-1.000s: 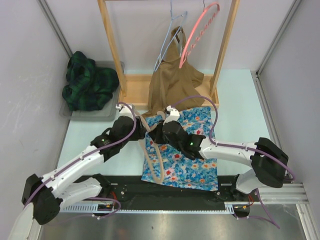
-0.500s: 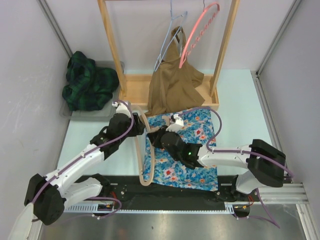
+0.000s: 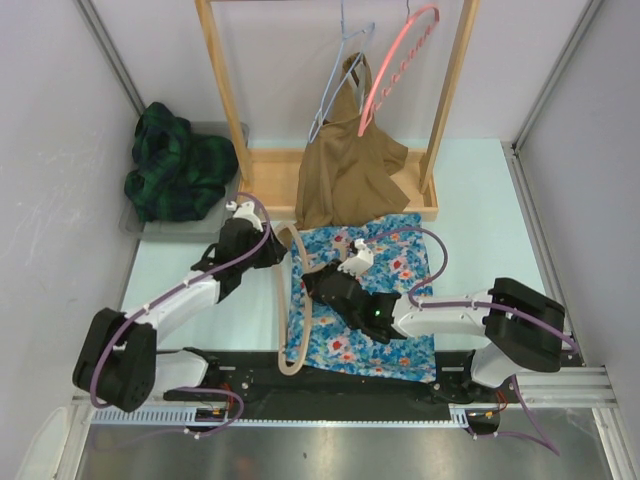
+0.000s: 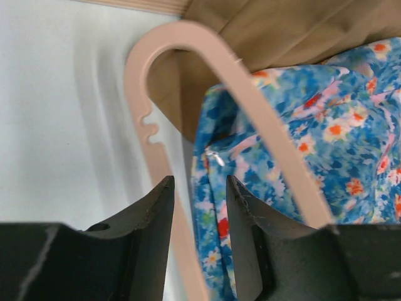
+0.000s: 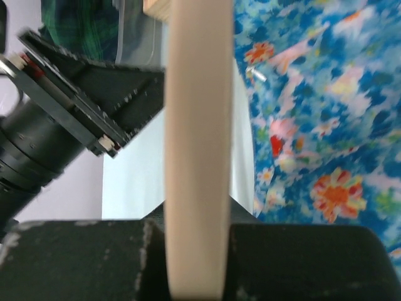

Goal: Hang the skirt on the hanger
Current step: Place skirt on hanger

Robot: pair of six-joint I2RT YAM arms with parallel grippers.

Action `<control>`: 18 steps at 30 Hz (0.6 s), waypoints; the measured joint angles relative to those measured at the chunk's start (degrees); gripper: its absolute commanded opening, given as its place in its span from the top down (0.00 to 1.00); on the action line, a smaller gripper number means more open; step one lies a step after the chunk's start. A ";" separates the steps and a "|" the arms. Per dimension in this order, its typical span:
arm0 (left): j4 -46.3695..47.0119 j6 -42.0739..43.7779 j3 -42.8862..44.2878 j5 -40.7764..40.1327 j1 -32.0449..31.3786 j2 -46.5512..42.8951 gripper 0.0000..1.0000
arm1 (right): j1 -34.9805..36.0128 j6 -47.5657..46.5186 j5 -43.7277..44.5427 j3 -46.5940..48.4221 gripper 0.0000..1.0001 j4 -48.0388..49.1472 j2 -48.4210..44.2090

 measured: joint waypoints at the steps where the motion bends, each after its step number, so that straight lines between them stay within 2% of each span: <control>1: 0.24 0.13 0.00 0.66 0.50 0.68 0.52 | -0.50 -0.26 -0.07 0.00 1.00 0.04 -0.13; 3: 1.36 0.63 0.00 2.08 1.40 1.97 0.48 | -1.57 -0.87 -0.04 0.00 1.00 0.13 -0.28; 7: 3.93 2.78 1.51 4.79 2.01 5.18 0.33 | -3.06 -1.95 -0.24 0.00 1.00 0.35 -0.28; 18: 13.60 6.29 2.29 10.93 2.56 9.99 0.32 | -3.76 -6.64 -1.86 0.00 1.00 6.40 -0.07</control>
